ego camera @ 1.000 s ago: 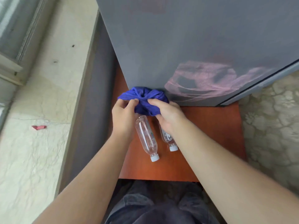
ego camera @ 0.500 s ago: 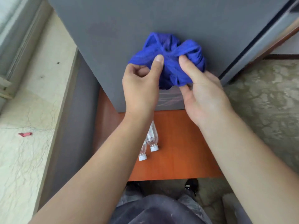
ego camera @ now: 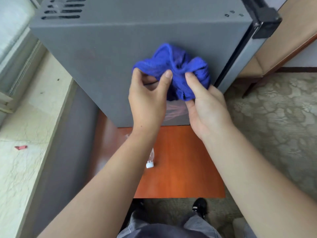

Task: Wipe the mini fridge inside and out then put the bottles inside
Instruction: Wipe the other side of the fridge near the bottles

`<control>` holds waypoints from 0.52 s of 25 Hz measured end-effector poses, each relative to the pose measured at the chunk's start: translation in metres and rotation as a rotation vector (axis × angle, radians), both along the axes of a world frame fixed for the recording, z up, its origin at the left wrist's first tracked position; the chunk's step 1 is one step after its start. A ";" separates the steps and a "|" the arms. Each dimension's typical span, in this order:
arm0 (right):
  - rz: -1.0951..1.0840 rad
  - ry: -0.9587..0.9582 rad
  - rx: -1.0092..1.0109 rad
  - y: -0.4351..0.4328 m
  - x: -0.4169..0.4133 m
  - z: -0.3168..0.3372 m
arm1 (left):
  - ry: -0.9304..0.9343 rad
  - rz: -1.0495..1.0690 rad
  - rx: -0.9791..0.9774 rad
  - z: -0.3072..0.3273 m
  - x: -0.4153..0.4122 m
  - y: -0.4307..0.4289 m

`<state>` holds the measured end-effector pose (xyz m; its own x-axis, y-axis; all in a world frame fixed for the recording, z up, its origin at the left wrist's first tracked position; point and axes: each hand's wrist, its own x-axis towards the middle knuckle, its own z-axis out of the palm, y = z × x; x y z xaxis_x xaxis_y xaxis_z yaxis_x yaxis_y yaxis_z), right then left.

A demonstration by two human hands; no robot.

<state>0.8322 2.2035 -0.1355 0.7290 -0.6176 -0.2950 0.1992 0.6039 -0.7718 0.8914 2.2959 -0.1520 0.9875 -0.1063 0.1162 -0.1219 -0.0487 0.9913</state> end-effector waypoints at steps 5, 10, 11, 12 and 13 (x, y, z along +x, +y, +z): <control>-0.053 0.164 0.004 -0.037 -0.005 -0.086 | 0.223 -0.047 0.091 -0.080 -0.012 -0.024; -0.079 0.418 0.007 -0.070 -0.012 -0.165 | 0.536 -0.075 0.152 -0.162 -0.021 -0.052; -0.083 0.465 0.014 -0.075 -0.013 -0.181 | 0.586 -0.084 0.168 -0.179 -0.021 -0.057; -0.086 0.513 0.012 -0.080 -0.014 -0.197 | 0.632 -0.089 0.184 -0.196 -0.022 -0.061; -0.087 0.555 0.005 -0.084 -0.014 -0.212 | 0.672 -0.091 0.199 -0.213 -0.023 -0.065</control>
<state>0.8180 2.1193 -0.3473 0.4103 -0.6660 -0.6230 -0.1870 0.6072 -0.7723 0.8688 2.2310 -0.3648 0.8246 -0.1482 -0.5459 0.5014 -0.2553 0.8267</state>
